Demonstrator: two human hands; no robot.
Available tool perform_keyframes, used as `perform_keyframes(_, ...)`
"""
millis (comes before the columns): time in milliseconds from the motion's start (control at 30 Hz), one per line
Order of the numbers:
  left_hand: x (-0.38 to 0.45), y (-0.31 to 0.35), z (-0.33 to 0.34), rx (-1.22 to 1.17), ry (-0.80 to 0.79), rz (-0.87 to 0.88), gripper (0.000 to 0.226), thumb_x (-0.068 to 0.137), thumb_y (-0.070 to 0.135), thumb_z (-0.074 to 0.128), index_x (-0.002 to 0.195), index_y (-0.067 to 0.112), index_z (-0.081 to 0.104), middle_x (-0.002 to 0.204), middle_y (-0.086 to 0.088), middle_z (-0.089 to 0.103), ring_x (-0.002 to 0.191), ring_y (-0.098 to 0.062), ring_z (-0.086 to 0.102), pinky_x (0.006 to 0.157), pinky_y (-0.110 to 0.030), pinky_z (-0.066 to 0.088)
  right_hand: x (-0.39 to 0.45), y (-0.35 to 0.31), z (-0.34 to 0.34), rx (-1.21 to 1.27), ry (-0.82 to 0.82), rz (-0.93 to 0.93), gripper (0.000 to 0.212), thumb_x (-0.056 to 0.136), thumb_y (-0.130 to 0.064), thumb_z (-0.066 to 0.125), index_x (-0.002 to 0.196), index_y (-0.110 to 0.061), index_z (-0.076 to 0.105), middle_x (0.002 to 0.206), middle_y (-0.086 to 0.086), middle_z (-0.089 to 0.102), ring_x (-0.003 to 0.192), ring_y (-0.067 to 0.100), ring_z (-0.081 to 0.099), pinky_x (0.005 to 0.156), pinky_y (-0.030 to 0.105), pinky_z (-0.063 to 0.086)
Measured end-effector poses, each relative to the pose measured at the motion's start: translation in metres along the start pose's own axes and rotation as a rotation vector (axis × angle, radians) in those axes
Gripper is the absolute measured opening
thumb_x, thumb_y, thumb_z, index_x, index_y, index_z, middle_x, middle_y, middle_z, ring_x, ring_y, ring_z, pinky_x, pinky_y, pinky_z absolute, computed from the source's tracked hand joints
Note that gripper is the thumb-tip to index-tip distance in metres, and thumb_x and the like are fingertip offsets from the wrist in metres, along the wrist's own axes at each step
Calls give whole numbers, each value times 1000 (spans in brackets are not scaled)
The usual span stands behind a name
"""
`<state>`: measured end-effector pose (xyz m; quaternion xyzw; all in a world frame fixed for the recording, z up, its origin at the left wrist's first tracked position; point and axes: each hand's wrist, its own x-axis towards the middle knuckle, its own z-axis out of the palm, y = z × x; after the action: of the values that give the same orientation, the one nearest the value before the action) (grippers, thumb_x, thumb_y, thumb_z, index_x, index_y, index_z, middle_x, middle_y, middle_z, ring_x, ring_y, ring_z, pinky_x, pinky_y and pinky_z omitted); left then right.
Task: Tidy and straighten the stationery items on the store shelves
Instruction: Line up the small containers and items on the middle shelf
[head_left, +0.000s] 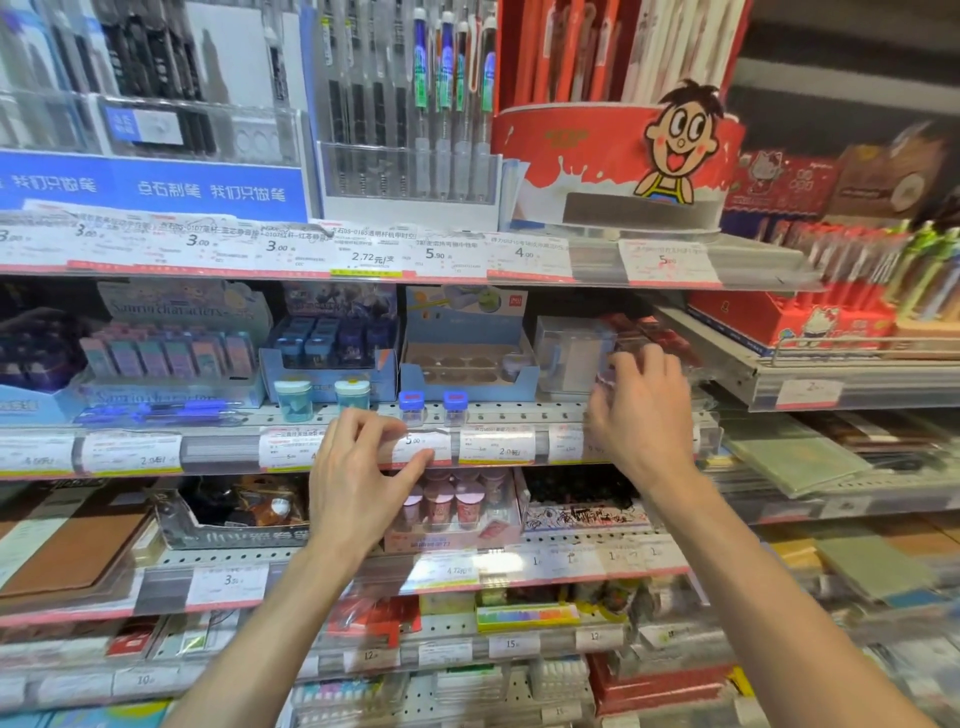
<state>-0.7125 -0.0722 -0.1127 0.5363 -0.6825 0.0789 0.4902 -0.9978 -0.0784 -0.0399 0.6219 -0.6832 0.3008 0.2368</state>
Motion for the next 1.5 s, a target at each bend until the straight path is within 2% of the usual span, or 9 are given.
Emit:
perform_keyframes(133,-1,0,1,7,7,-6,34,74,37,84,96,18,66,95,8,52,90,-14,52,67,-32,48,9,7,9,-110,-87,22,32,92,-31,54,112,-10,67,110,15,67,106,34,48,83,44,41)
perform_keyframes(300,-1,1,0,7,5,-9,34,75,39,83,95,19,65,95,8,52,90,-13,51,68,-29,47,8,4,9,53,-46,-18,26,91,-25,58,113,-15,67,106,8,67,101,29,52,82,42,41)
perform_keyframes(467,-2,1,2,3,20,-26,34,74,39,83,94,19,66,95,7,54,90,-14,53,68,-29,46,-4,-24,-10,480,-27,-129,16,91,-23,63,107,-18,62,100,-5,58,92,14,52,77,25,38)
perform_keyframes(567,-2,1,2,-1,21,-22,34,74,39,83,94,18,65,95,7,53,89,-13,52,68,-27,45,-22,-47,-28,746,-145,-179,14,90,-24,67,103,-22,63,101,-11,60,89,4,57,73,11,41)
perform_keyframes(633,-3,1,2,-5,23,-21,34,74,39,83,94,19,65,95,7,52,89,-13,52,68,-27,44,-39,-57,-30,824,-268,-204,15,89,-27,69,102,-25,62,102,-13,62,89,2,60,73,10,44)
perform_keyframes(767,-2,-1,4,-3,23,-23,35,74,40,83,95,19,65,95,6,52,88,-15,55,67,-30,47,-81,-60,-6,788,-336,-281,15,90,-29,67,103,-27,61,105,-18,62,94,3,59,80,18,48)
perform_keyframes(1033,-3,-1,4,-7,27,-19,35,75,40,83,95,18,65,94,5,53,87,-15,54,66,-33,49,-133,-44,68,694,-272,-76,23,96,-19,62,118,-25,61,127,-17,58,113,-2,54,93,4,35)
perform_keyframes(1267,-3,-3,4,3,7,-17,35,77,44,80,97,20,64,96,6,53,88,-15,54,66,-34,50,-119,-45,95,669,-198,51,12,96,-22,61,107,-18,61,101,-6,64,91,11,59,77,29,48)
perform_keyframes(1500,-3,-3,3,10,-1,-10,36,76,43,80,98,19,64,95,5,53,87,-16,54,68,-35,50,-111,-40,114,471,-273,-76,18,97,-38,57,94,-21,65,88,-6,65,86,16,55,73,34,46)
